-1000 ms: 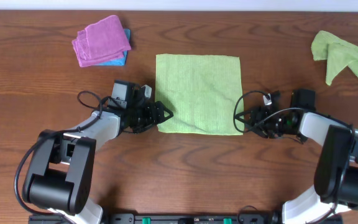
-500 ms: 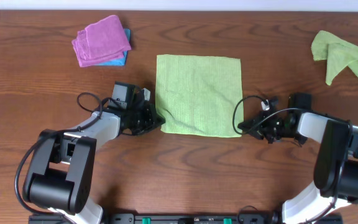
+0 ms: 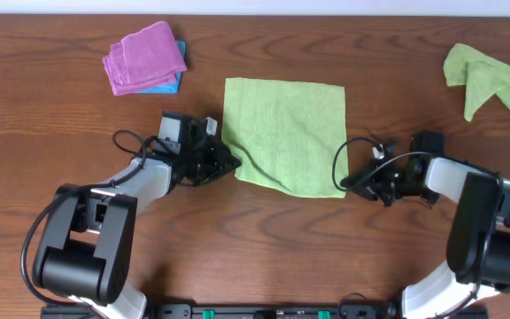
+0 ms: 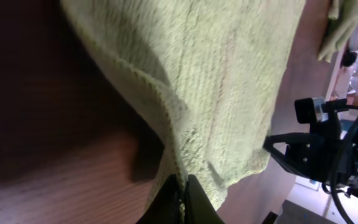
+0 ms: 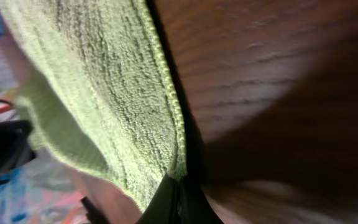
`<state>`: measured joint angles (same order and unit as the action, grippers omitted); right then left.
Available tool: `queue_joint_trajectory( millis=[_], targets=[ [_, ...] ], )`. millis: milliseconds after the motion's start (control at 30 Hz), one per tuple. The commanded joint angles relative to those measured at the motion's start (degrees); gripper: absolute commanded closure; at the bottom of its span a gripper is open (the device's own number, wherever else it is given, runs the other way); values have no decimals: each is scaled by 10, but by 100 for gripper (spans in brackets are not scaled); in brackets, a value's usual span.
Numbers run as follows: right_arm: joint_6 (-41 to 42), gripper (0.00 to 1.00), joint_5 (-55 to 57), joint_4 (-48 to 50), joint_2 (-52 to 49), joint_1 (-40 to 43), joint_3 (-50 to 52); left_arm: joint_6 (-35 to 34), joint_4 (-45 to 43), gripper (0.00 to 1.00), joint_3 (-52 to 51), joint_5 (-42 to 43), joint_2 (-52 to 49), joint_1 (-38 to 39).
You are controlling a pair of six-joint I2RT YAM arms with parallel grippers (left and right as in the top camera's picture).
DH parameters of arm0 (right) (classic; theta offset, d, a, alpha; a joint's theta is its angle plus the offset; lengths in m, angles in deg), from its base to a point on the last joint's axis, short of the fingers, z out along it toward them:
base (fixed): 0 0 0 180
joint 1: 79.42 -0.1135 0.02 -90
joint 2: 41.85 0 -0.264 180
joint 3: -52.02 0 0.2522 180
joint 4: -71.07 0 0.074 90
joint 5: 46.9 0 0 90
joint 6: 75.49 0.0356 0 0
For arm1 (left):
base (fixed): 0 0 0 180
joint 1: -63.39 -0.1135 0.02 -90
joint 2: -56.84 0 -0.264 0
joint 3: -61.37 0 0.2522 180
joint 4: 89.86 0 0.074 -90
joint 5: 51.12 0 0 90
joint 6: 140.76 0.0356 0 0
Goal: Fold the cloth
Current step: 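Lift the near edge with both grippers and pull it away from the table, then carry the near edge forward with both grippers over the far edge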
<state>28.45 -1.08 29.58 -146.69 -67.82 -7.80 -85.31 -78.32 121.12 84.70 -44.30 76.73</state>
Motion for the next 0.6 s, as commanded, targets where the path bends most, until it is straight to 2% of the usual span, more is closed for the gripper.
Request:
queue_joint_trajectory(
  millis=[0, 233, 567],
  targets=[
    [9, 98, 85, -9, 27, 0, -16, -2, -2, 94, 23, 25, -7, 1],
    [40, 98, 88, -3, 67, 0, -38, -2, 1, 94, 48, 51, -7, 1],
    [86, 98, 62, 14, 68, -16, -90, -2, 8, 94, 52, 51, -6, 1]
  ],
)
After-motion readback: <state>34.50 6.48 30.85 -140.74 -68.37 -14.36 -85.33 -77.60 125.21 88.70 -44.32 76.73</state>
